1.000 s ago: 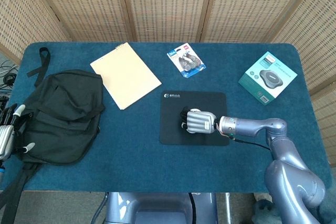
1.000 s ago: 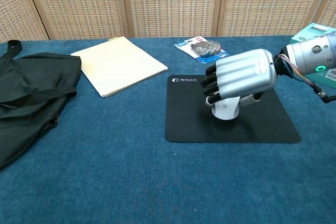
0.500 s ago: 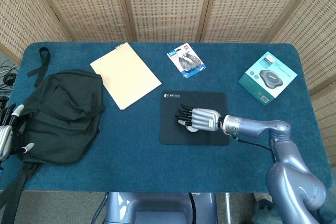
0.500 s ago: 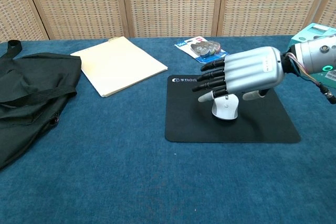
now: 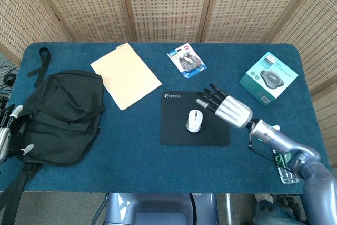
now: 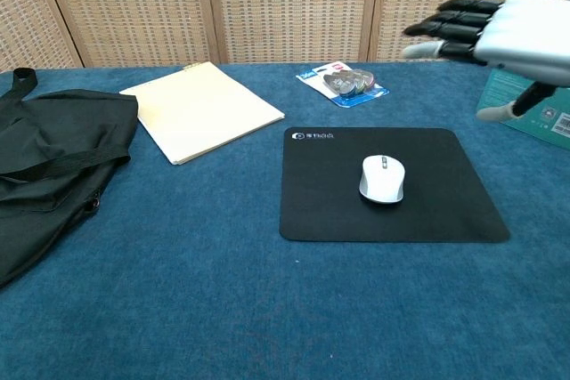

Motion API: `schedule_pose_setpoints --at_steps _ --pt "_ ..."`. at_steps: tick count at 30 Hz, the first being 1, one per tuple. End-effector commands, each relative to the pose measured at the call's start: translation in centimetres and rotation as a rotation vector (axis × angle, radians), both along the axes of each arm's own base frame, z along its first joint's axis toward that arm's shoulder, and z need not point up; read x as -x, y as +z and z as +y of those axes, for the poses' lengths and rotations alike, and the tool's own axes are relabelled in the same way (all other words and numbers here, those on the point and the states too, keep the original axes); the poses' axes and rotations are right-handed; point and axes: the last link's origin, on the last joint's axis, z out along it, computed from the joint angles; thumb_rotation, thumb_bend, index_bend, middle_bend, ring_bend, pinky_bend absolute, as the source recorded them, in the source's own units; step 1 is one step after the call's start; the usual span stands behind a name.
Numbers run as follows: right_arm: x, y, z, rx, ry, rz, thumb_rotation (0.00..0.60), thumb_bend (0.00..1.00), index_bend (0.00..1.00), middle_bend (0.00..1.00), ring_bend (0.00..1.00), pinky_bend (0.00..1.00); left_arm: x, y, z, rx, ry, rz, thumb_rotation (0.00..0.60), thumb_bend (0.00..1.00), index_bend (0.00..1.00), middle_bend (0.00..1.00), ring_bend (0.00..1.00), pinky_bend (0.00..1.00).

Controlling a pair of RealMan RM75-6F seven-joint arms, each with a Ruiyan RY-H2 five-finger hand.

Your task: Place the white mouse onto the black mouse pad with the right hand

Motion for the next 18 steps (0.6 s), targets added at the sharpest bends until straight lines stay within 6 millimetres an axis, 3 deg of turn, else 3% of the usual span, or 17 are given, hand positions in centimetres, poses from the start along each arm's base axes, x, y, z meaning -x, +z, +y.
schedule_pose_setpoints --at_steps 1,3,8,15,18 --pt "5.0 5.4 4.4 0.156 -0.286 -0.272 0.6 0.07 0.0 0.0 0.0 0.0 -0.3 0.3 -0.5 -0.004 -0.016 -0.011 0.6 0.0 0.0 0.0 0.0 0.0" --pt "6.6 6.5 6.5 0.185 -0.401 -0.369 0.6 0.0 0.0 0.0 0.0 0.0 -0.6 0.4 -0.8 -0.004 -0.036 -0.011 0.6 0.0 0.0 0.0 0.0 0.0" --pt "8.7 8.1 11.4 0.221 -0.573 -0.537 0.6 0.0 0.0 0.0 0.0 0.0 -1.1 0.2 -1.8 0.004 -0.06 0.046 0.6 0.0 0.0 0.0 0.0 0.0" --pt "9.0 9.4 17.3 0.256 -0.679 -0.623 0.6 0.0 0.0 0.0 0.0 0.0 -1.9 0.2 -2.8 0.001 -0.113 0.041 0.6 0.0 0.0 0.0 0.0 0.0" --pt "8.6 9.5 18.6 0.247 -0.697 -0.641 0.6 0.0 0.0 0.0 0.0 0.0 -2.0 0.3 -3.3 -0.004 -0.129 0.037 0.6 0.0 0.0 0.0 0.0 0.0"
